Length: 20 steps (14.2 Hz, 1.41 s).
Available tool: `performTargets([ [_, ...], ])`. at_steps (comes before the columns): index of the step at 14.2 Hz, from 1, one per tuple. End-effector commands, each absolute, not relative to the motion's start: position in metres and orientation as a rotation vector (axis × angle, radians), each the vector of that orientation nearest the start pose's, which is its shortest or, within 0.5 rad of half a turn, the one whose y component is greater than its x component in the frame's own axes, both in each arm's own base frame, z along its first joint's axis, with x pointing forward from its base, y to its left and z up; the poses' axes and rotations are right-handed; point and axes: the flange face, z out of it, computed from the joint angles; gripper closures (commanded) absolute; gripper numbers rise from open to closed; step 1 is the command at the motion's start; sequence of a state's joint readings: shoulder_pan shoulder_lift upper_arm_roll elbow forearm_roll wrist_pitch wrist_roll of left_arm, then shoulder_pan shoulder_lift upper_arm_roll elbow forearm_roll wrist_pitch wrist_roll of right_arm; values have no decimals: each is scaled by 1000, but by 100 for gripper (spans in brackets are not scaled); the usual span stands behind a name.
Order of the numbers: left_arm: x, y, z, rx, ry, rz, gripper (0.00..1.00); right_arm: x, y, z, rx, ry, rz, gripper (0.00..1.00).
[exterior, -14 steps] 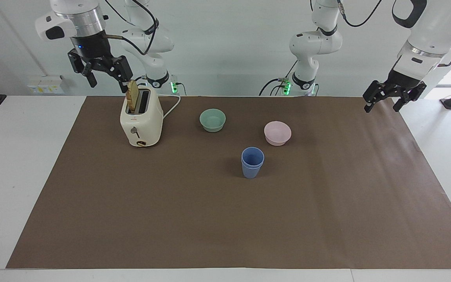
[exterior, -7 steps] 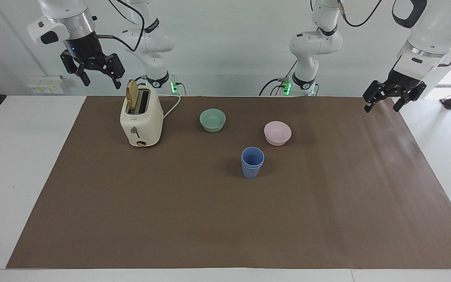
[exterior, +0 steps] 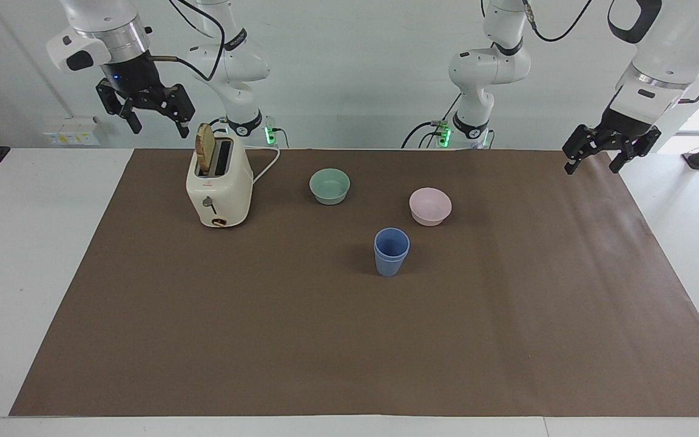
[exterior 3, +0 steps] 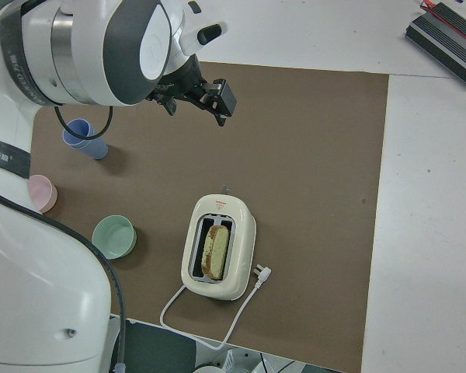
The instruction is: Stack blue cups with both arms
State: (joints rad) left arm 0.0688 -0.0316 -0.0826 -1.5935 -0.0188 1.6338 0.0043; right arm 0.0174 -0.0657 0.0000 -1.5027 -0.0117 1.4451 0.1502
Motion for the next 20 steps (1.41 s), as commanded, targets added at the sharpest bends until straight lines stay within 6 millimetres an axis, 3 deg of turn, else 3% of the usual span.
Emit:
performTargets([
  [1, 546, -8, 642, -3143, 29, -106, 0, 512, 0, 672, -3127, 191, -9, 0],
  [20, 546, -8, 642, -3143, 29, -106, 0, 519, 3, 676, -3125, 198, -54, 0],
])
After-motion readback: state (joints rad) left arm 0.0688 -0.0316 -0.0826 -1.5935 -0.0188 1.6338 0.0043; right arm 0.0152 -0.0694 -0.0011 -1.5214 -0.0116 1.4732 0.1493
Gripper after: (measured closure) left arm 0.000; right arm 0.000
